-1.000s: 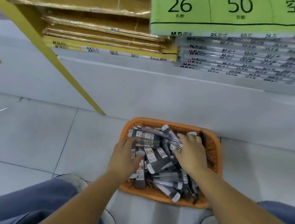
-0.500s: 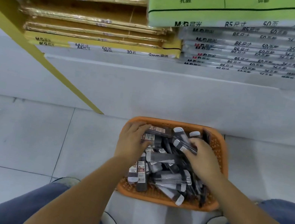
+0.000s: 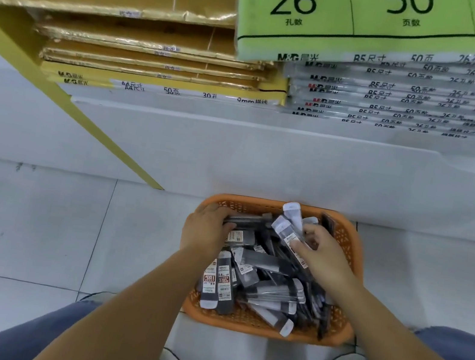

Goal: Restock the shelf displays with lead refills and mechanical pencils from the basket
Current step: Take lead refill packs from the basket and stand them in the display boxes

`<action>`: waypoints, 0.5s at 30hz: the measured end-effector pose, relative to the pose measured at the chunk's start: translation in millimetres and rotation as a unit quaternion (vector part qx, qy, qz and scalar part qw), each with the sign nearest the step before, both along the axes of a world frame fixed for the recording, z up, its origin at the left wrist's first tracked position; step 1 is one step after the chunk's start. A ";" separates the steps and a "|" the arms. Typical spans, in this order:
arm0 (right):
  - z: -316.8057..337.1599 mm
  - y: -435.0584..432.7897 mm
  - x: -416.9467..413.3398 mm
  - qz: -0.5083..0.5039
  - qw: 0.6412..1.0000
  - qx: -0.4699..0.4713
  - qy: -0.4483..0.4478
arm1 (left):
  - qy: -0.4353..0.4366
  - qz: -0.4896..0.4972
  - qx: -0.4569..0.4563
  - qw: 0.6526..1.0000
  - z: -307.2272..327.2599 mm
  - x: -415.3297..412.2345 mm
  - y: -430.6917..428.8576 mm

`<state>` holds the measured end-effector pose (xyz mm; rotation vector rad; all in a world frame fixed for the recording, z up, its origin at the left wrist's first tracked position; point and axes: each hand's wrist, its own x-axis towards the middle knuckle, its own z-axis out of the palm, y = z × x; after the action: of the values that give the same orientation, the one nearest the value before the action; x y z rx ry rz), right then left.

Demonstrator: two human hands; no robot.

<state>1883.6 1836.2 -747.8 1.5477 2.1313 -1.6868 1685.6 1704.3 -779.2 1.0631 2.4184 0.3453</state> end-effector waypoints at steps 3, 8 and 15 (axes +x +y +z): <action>15.2 -2.3 -4.6 -0.015 0.999 -0.032 0.022 | -0.071 0.082 0.031 0.994 21.9 5.0 -11.0; 60.5 -12.4 -18.1 -0.033 0.989 -0.083 0.120 | -0.325 0.187 0.161 0.913 75.4 21.0 -27.3; 133.2 -40.5 -29.1 -0.062 0.963 -0.093 0.246 | -0.515 0.157 0.234 0.810 162.9 39.3 -39.0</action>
<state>1854.5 1795.7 -614.6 1.3401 2.0067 -2.4523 1725.0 1665.3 -616.3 0.3949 1.4862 1.2988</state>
